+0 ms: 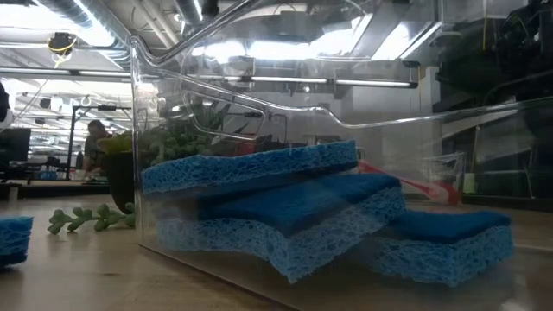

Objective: Pick & Place Kitchen Sink Supplies
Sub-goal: Put the transparent soap dispenser into the top left transparent bin

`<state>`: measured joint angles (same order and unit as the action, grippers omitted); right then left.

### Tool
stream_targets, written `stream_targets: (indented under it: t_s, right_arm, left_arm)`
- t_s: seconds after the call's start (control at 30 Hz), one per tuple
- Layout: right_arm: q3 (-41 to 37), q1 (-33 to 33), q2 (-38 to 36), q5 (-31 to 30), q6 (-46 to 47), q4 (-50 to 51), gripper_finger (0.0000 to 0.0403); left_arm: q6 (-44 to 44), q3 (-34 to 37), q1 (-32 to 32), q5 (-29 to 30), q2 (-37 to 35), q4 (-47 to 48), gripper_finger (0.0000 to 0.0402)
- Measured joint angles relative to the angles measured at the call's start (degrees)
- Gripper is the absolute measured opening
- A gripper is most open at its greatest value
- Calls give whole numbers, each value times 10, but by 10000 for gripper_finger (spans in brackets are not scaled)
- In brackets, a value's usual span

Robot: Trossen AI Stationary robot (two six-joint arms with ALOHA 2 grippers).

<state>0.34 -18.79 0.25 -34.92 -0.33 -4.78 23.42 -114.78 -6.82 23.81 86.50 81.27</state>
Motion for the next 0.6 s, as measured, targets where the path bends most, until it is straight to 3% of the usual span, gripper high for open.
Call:
stream_targets:
  t_s: [0.2,0.4,0.6]
  right_arm:
    - [0,0,0,0,0,0,149]
    - [0,0,0,0,1,0,149]
    - [0,0,0,0,1,0,149]
  left_arm:
    - [2,69,-2,-12,-17,-8,80]
    - [3,158,-2,-35,-49,-102,80]
    - [18,262,-10,-14,-83,-149,80]
